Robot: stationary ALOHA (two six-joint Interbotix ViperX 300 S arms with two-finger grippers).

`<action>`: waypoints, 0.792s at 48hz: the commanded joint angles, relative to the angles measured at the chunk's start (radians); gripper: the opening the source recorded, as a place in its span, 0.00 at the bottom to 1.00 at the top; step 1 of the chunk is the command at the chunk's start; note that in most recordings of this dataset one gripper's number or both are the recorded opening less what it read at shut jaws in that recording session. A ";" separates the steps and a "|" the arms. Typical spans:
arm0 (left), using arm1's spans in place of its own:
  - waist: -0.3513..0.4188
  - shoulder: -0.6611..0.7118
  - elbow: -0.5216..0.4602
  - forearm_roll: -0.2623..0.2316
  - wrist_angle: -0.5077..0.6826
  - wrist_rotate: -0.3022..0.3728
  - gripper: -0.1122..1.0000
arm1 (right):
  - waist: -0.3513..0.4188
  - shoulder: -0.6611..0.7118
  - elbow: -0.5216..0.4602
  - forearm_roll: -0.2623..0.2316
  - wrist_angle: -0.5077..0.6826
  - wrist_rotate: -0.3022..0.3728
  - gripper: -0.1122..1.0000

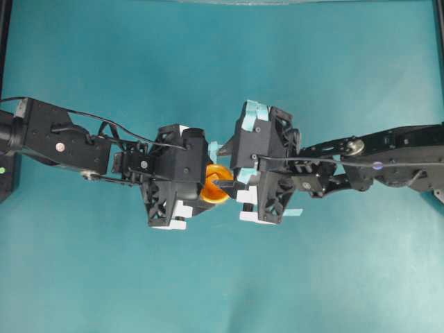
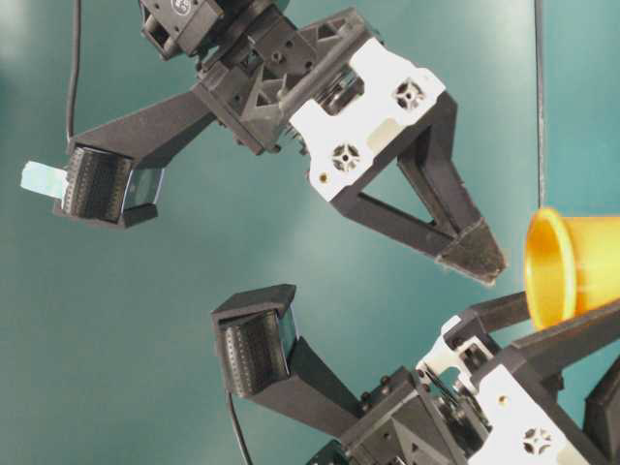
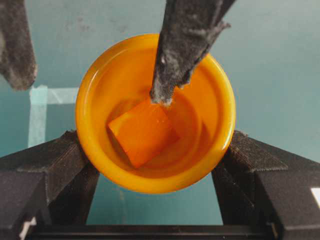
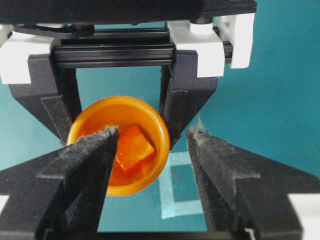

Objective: Hold the block with right arm and the cup with left arm, then put the block into the cup.
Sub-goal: 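Lower the cube into the cup and open the right gripper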

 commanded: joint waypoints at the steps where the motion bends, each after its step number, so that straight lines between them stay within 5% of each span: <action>1: 0.002 -0.012 -0.014 0.000 -0.005 0.000 0.68 | 0.003 -0.017 -0.029 0.002 -0.003 0.002 0.64; 38: 0.002 -0.018 -0.006 0.000 -0.003 0.000 0.68 | 0.003 -0.017 -0.041 -0.002 0.008 0.000 0.64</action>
